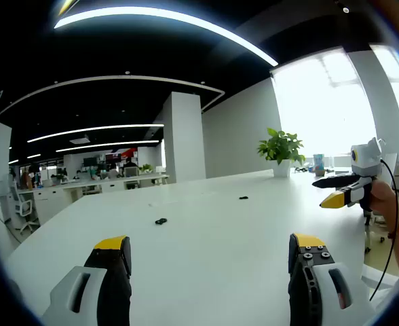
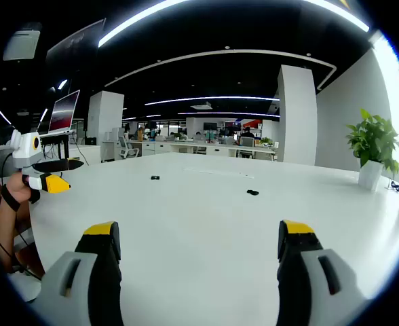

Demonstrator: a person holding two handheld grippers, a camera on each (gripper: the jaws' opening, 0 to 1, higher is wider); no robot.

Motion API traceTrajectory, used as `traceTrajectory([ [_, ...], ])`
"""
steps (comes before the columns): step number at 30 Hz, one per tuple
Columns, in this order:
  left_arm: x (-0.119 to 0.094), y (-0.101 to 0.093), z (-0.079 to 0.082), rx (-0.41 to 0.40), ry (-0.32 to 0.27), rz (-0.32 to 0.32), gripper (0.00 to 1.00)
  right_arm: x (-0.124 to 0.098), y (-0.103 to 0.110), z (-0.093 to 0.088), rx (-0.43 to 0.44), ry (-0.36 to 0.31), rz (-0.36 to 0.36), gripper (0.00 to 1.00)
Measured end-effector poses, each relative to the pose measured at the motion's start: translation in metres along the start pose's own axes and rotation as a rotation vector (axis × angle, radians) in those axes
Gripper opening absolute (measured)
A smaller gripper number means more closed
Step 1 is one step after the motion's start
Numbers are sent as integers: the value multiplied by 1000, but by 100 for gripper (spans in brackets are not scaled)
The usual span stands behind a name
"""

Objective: Snap the two parts of the plastic buckle together until the buckle closes and remains connected.

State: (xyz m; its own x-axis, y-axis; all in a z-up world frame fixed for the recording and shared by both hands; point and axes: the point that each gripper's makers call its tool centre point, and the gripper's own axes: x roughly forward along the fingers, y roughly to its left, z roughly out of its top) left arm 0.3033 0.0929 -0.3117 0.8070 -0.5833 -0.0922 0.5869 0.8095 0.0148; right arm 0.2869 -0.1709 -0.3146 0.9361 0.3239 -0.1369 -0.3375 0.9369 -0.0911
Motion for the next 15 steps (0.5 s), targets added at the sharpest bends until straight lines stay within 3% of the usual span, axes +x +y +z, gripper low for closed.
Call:
traceTrajectory([
  [15, 0, -3, -1, -6, -3, -8, 98, -1, 2, -2, 1, 2, 6, 96],
])
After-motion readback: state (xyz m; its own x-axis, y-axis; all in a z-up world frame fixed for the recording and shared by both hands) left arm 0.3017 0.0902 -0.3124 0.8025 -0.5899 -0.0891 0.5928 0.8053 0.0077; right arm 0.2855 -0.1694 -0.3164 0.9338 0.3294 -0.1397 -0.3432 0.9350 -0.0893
